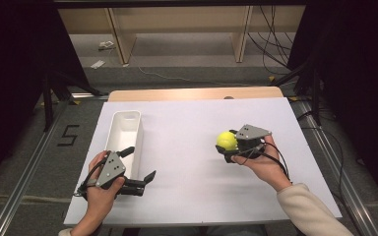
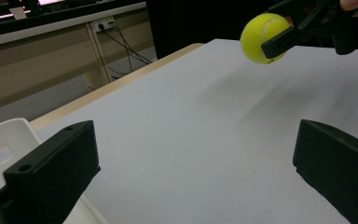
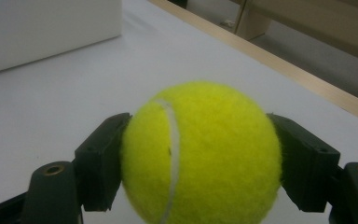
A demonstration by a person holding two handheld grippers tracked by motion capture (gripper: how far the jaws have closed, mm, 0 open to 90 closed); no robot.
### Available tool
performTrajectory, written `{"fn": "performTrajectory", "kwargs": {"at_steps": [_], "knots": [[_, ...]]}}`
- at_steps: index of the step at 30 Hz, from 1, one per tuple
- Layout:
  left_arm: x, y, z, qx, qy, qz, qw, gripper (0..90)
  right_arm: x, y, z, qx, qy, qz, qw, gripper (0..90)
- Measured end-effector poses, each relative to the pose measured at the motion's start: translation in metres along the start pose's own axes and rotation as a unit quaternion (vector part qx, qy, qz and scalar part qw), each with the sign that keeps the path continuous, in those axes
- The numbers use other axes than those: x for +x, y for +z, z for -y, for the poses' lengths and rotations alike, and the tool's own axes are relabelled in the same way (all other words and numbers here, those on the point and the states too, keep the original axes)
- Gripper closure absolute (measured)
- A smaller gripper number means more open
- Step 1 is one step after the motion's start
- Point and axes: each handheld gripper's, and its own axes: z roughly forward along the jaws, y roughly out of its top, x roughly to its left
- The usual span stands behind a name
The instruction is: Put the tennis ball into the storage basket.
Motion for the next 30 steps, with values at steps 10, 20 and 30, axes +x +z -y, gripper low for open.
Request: {"fn": "performTrajectory", "kwargs": {"at_steps": [10, 20, 30], "knots": [[0.000, 0.000, 0.000, 0.000, 0.001, 0.000, 1.0000, 0.0, 0.003, 0.003, -0.003, 0.000, 0.000, -0.003, 1.0000, 26.2], [0.000, 0.000, 0.000, 0.000, 0.001, 0.000, 1.0000, 0.0, 0.006, 0.007, -0.006, -0.002, 0.000, -0.006, 1.0000, 26.2], [0.000, 0.000, 0.000, -0.001, 0.001, 0.000, 1.0000, 0.0, 0.010, 0.011, -0.011, -0.006, -0.001, -0.012, 0.9999, 26.3]]}}
